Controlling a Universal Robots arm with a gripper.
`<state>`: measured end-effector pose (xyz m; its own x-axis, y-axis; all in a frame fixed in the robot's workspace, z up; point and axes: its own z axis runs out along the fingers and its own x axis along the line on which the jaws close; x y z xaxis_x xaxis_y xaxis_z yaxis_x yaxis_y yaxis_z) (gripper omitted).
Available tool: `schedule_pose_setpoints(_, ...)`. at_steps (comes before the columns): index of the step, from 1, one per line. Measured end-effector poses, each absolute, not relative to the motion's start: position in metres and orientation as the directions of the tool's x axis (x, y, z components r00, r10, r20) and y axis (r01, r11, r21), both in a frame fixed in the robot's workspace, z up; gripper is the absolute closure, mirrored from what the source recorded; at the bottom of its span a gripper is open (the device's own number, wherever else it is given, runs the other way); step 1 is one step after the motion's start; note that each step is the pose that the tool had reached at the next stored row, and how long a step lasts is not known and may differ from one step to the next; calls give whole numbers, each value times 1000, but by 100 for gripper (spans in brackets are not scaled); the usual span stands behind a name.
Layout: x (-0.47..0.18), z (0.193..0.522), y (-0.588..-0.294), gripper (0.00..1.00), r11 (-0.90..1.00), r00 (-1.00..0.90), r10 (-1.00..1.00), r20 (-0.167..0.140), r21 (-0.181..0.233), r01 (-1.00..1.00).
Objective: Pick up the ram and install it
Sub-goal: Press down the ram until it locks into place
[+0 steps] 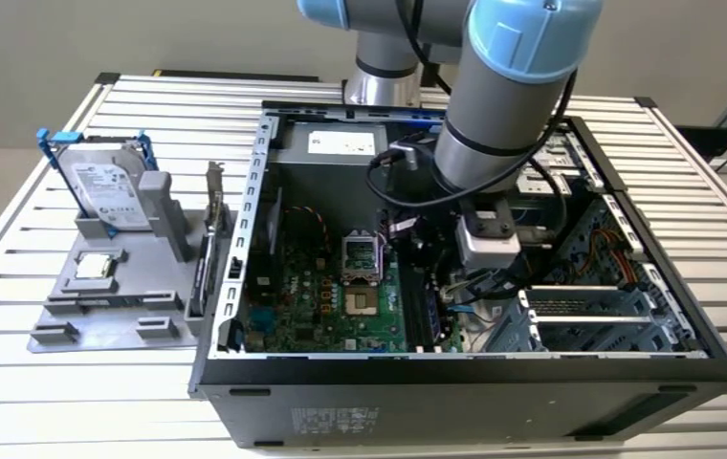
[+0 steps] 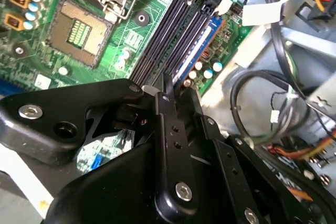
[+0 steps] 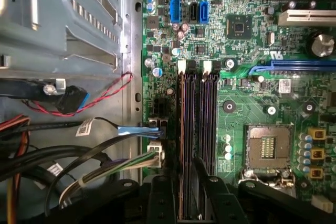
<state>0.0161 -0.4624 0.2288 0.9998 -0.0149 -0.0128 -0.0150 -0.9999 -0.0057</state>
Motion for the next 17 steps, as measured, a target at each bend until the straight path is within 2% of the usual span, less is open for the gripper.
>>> schedule_pose_setpoints(17,16,264,-463,0,-1000,1000,-15,-13,-20,-15)
